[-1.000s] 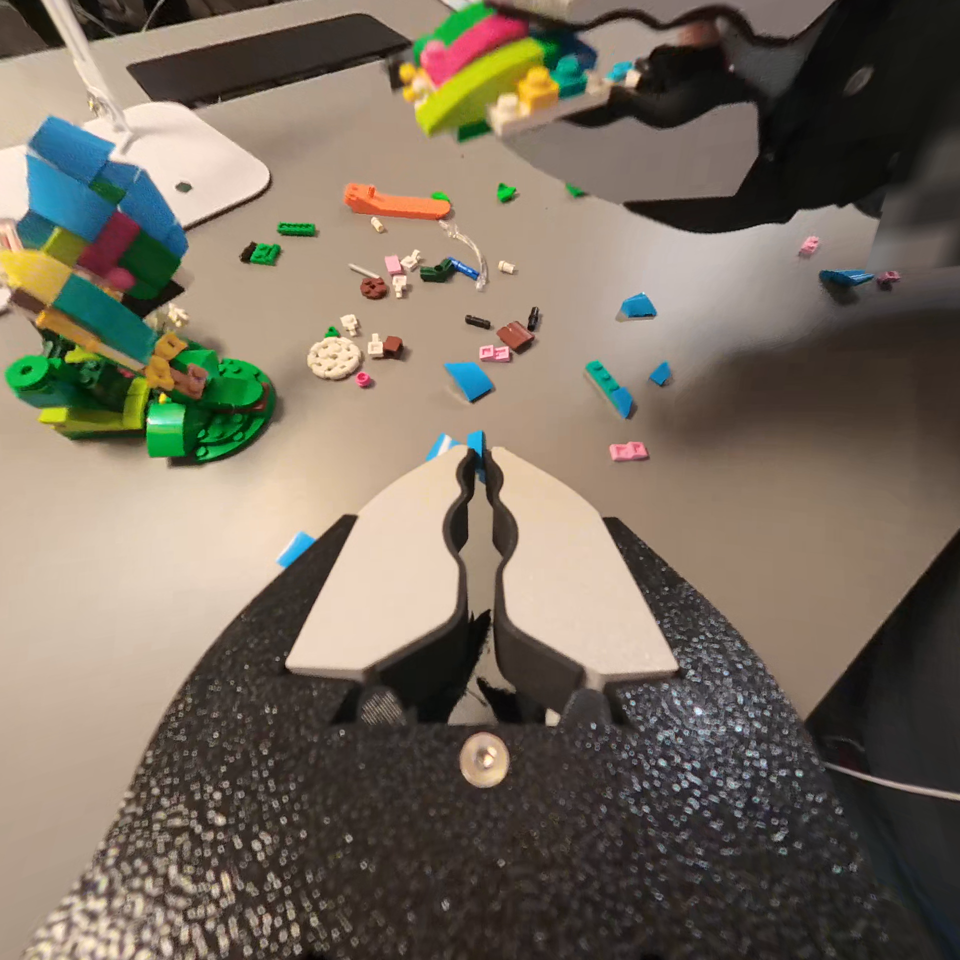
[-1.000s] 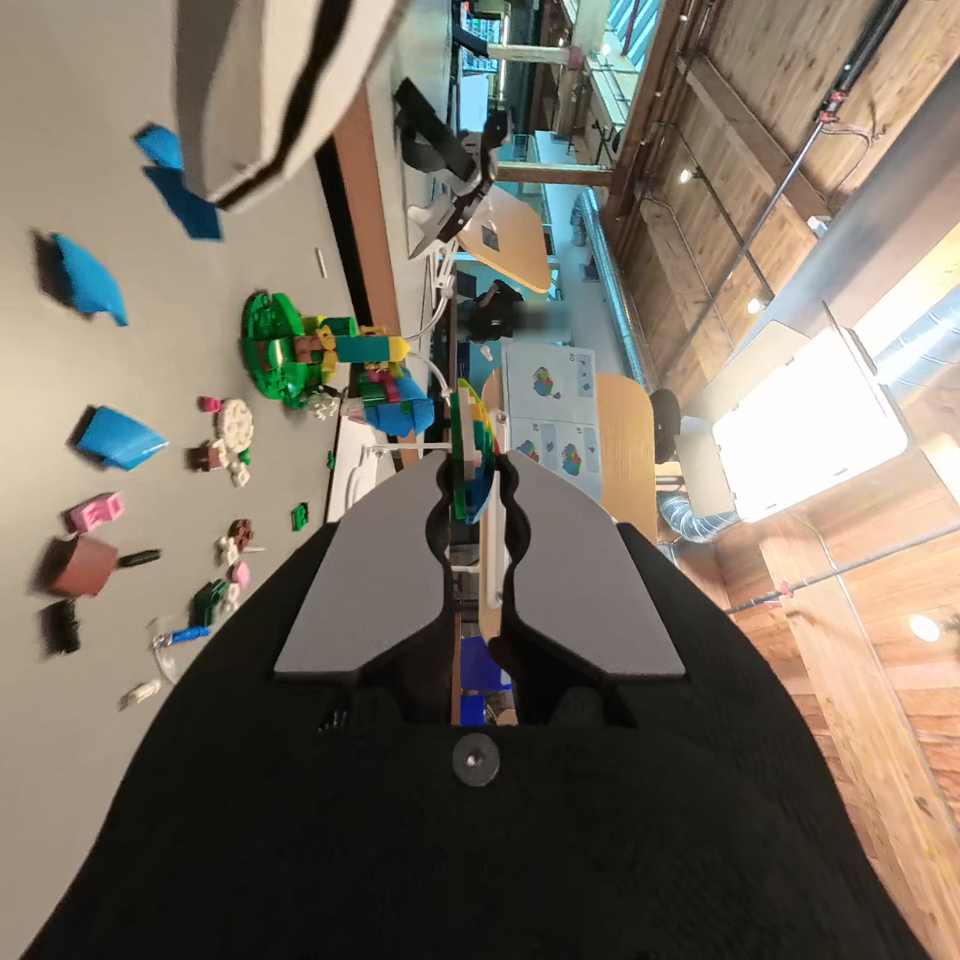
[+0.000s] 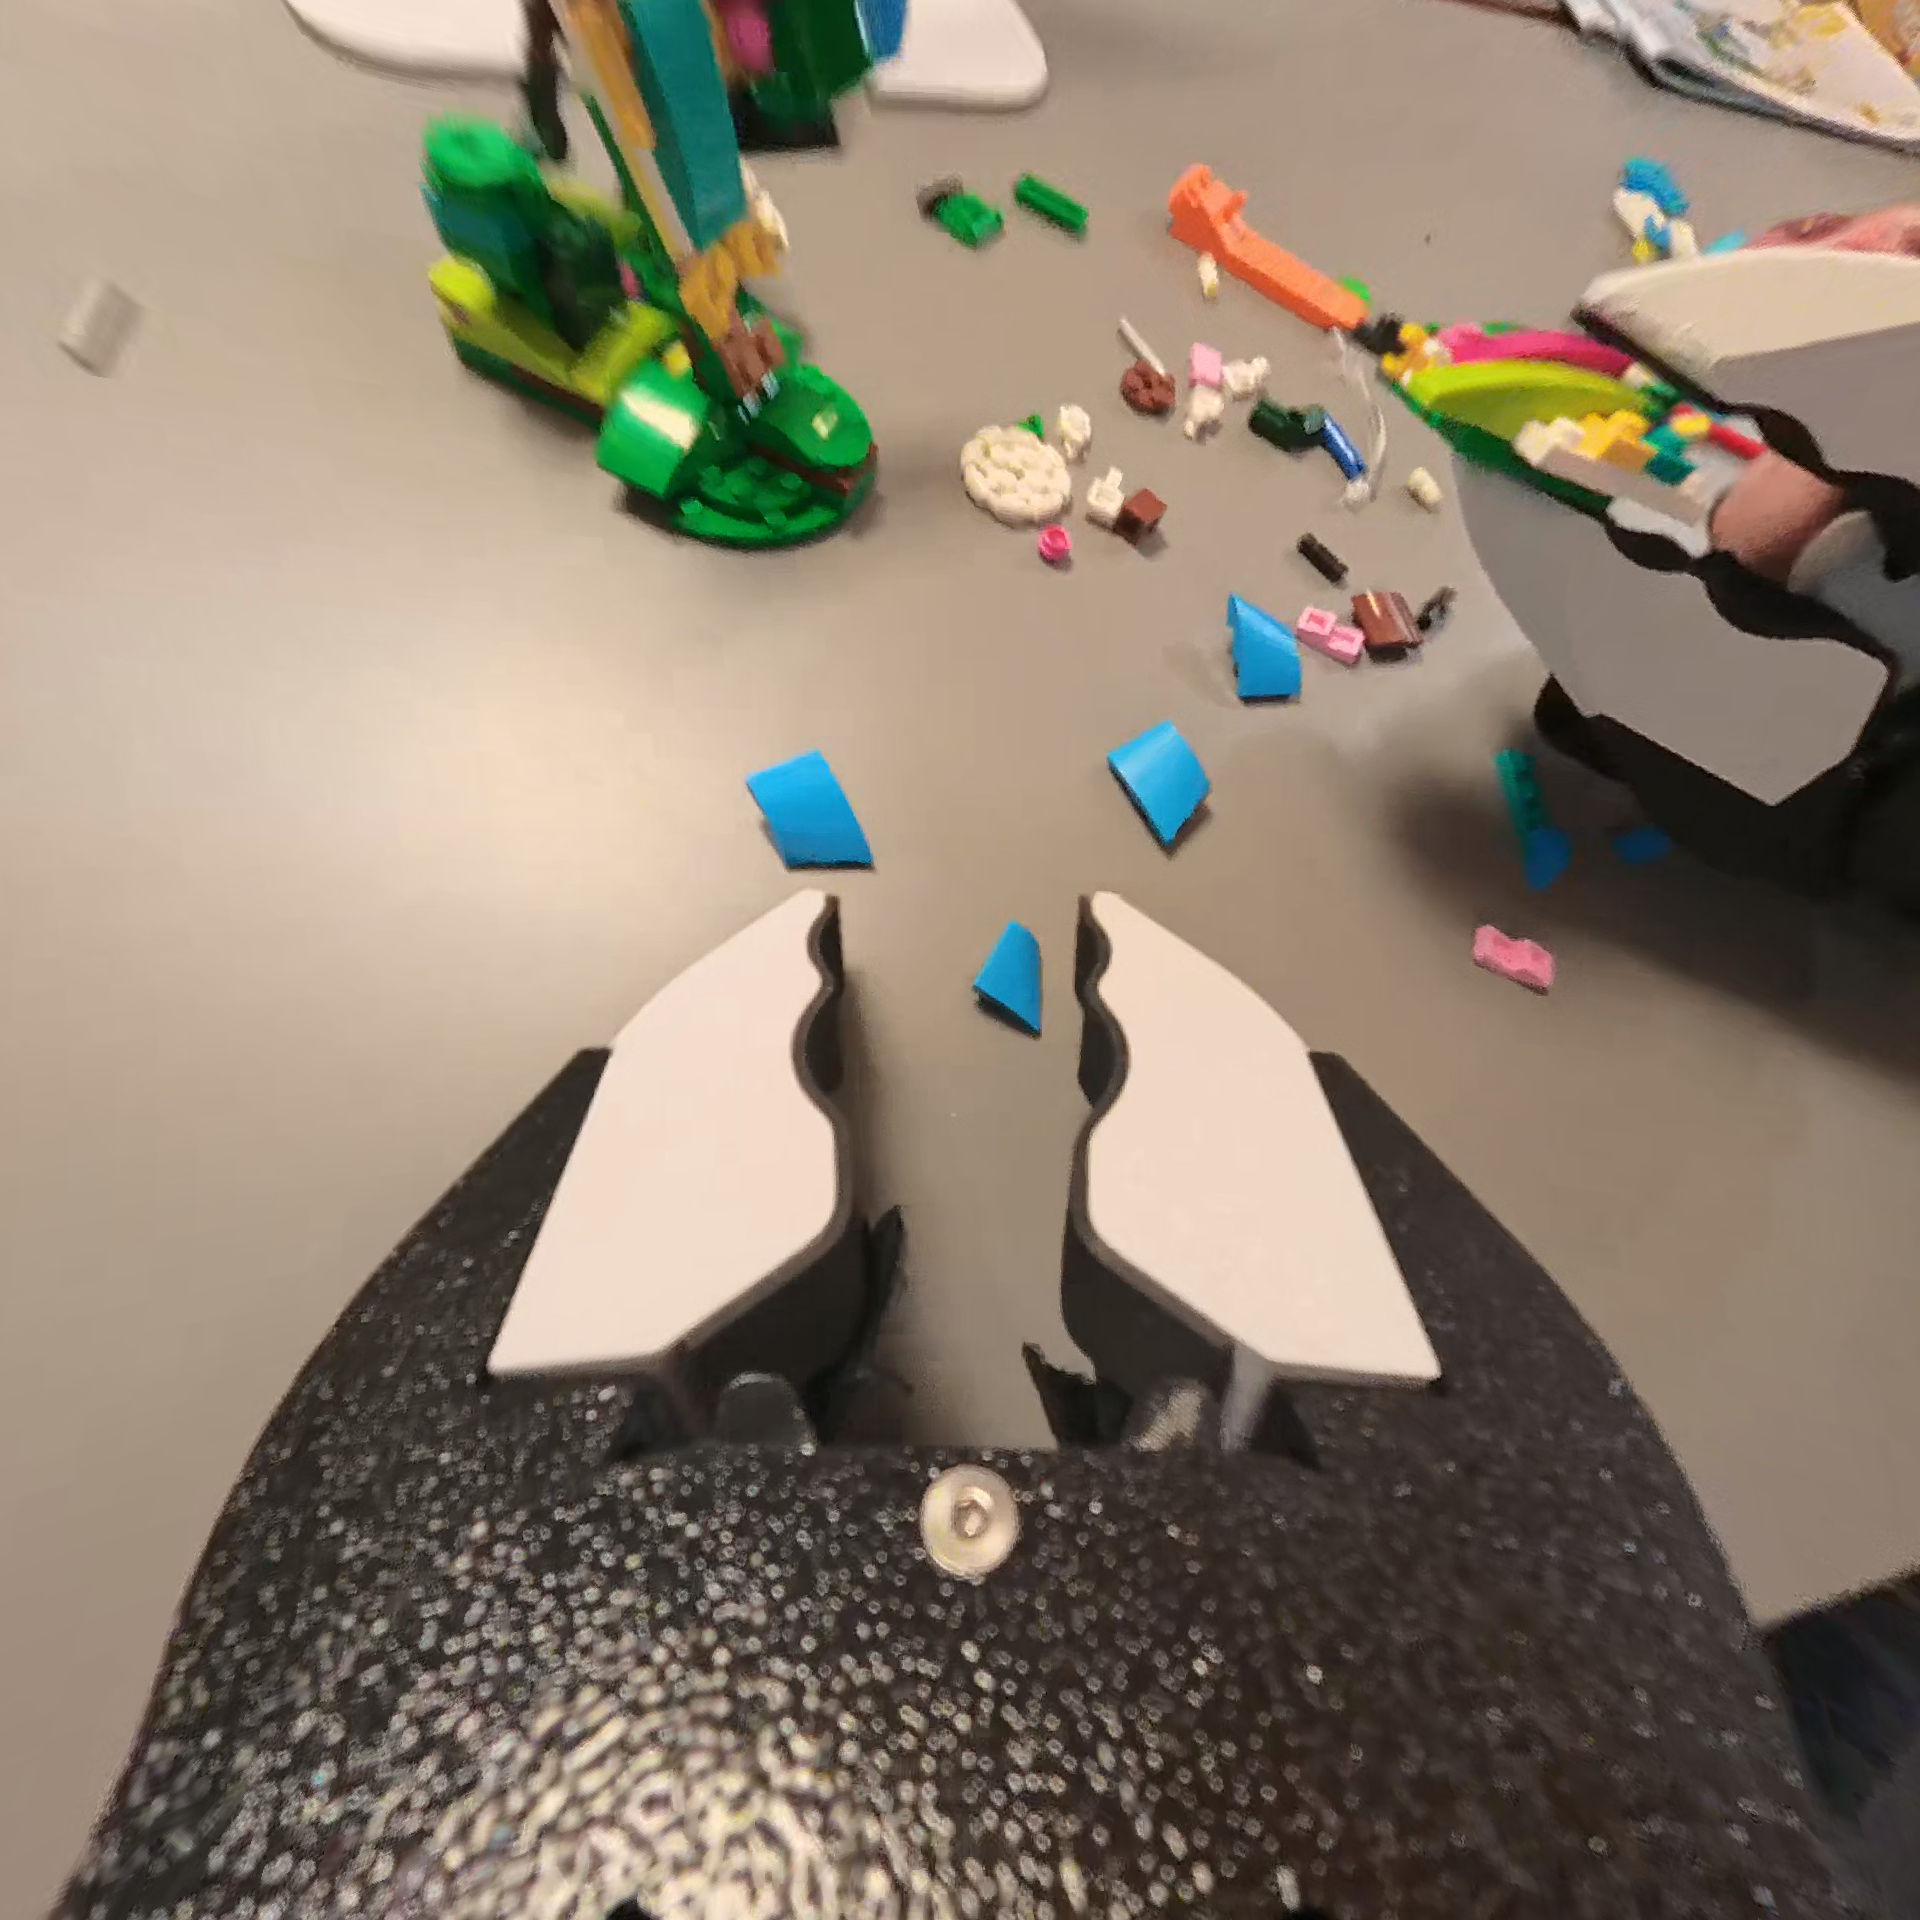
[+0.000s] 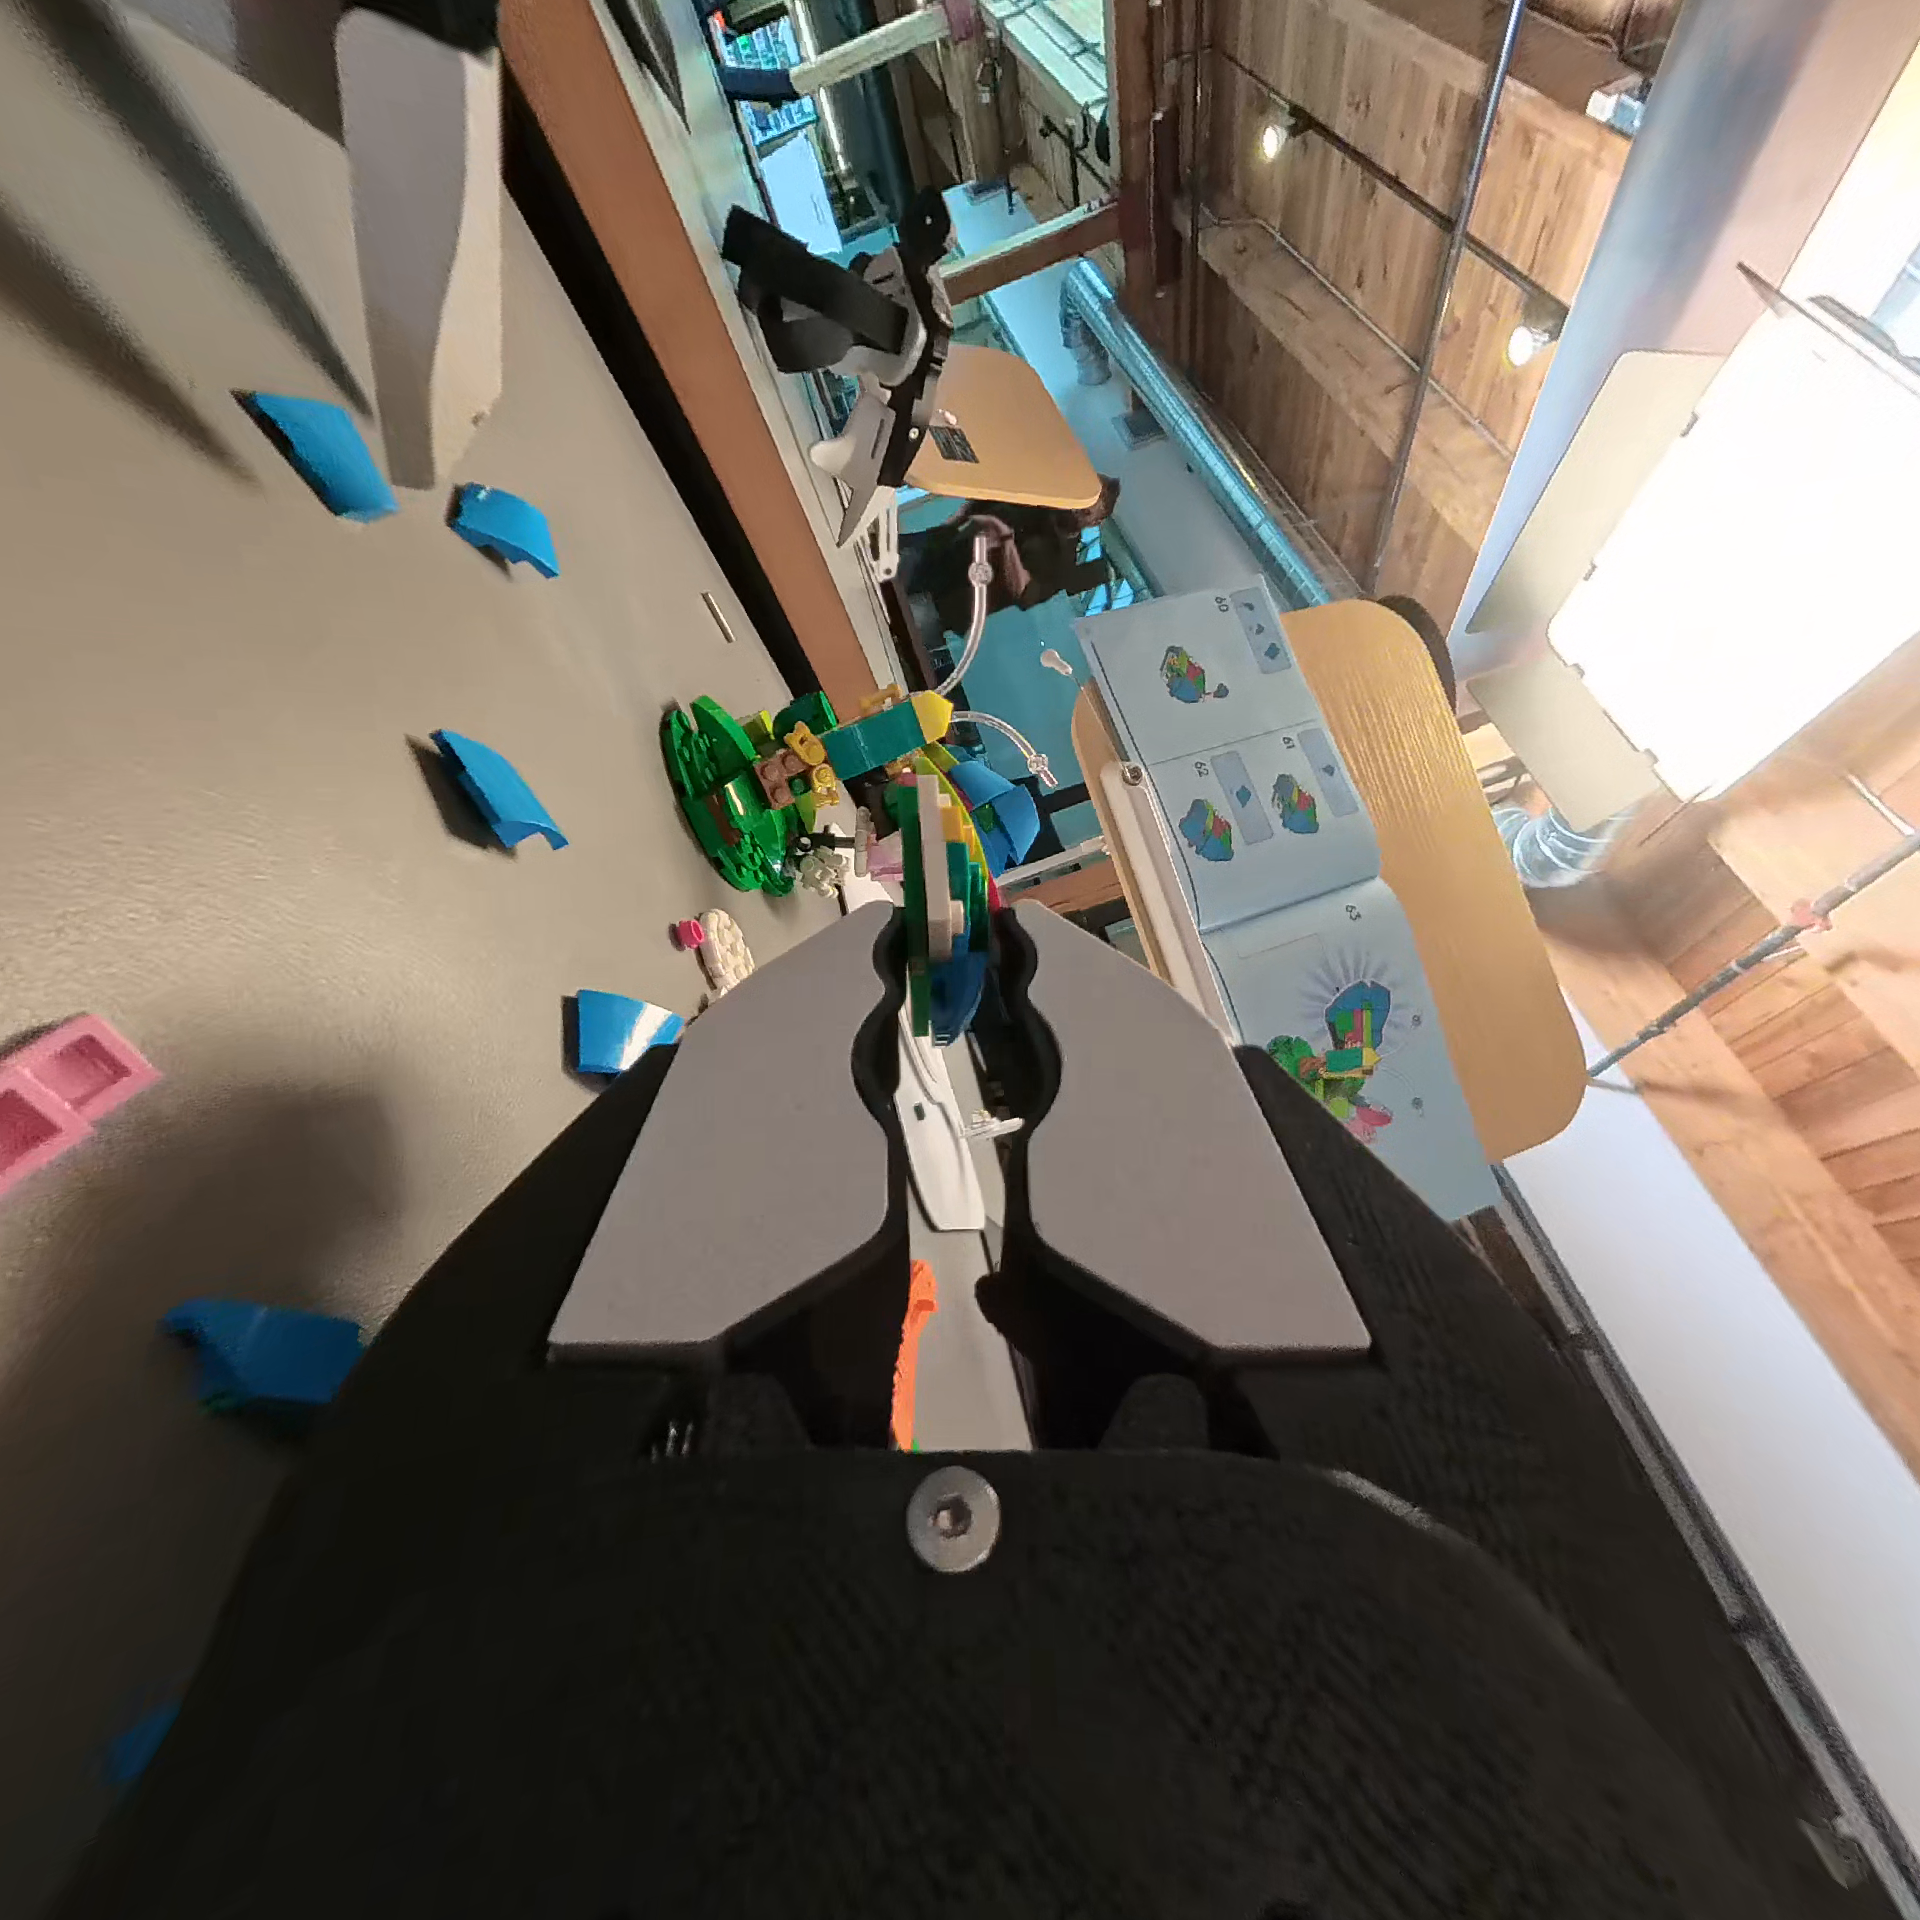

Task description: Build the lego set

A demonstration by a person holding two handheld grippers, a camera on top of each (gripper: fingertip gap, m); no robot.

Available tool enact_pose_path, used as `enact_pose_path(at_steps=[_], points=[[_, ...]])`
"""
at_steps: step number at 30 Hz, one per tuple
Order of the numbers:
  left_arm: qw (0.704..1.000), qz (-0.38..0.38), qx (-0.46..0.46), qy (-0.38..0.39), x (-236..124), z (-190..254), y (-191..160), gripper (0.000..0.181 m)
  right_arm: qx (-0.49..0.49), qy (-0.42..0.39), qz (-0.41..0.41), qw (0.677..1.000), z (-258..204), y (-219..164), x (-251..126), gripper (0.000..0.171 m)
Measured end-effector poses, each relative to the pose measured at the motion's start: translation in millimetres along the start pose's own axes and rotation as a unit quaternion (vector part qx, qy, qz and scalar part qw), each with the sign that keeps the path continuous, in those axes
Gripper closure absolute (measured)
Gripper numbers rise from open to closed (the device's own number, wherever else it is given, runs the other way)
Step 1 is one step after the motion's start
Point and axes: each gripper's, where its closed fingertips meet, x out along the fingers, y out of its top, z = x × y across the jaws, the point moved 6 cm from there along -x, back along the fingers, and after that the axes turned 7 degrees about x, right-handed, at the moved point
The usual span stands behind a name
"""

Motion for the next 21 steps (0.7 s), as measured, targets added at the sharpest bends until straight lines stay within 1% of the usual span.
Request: enact_pose_path(at_steps=[1, 3, 5, 6, 7, 8, 10, 13, 17, 21], points=[[0.999, 0.026, 0.014, 0.021, -4, 0, 4, 0.138, 0.006, 0.0, 0.003, 1.0, 1, 0, 0, 0.157], [0.994, 0.087, 0.044, 0.052, -11, 1, 13, 0.139, 0.017, -0.001, 0.01, 1.0, 2, 1, -1, 0.157], [0.98, 0.145, 0.083, 0.103, -18, 0, 22, 0.139, 0.032, 0.0, 0.016, 0.999, 4, 1, -1, 0.157], [0.972, 0.17, 0.094, 0.129, -20, -1, 25, 0.136, 0.04, 0.003, 0.019, 0.999, 4, 1, -1, 0.157], [0.963, 0.194, 0.093, 0.161, -24, -3, 28, 0.123, 0.045, 0.005, 0.022, 0.999, 4, 1, -1, 0.157], [0.953, 0.216, 0.094, 0.191, -27, -5, 31, 0.117, 0.05, 0.008, 0.025, 0.998, 4, 2, -2, 0.157], [0.934, 0.25, 0.111, 0.23, -34, -4, 33, 0.116, 0.058, 0.011, 0.031, 0.998, 5, 2, -3, 0.157], [0.915, 0.267, 0.146, 0.266, -37, 2, 34, 0.115, 0.069, 0.014, 0.037, 0.997, 6, 3, -3, 0.157], [0.911, 0.256, 0.182, 0.269, -33, 9, 33, 0.118, 0.086, 0.017, 0.044, 0.995, 8, 3, -4, 0.157], [0.907, 0.252, 0.197, 0.274, -33, 12, 33, 0.121, 0.117, 0.022, 0.061, 0.991, 13, 4, -6, 0.156]])
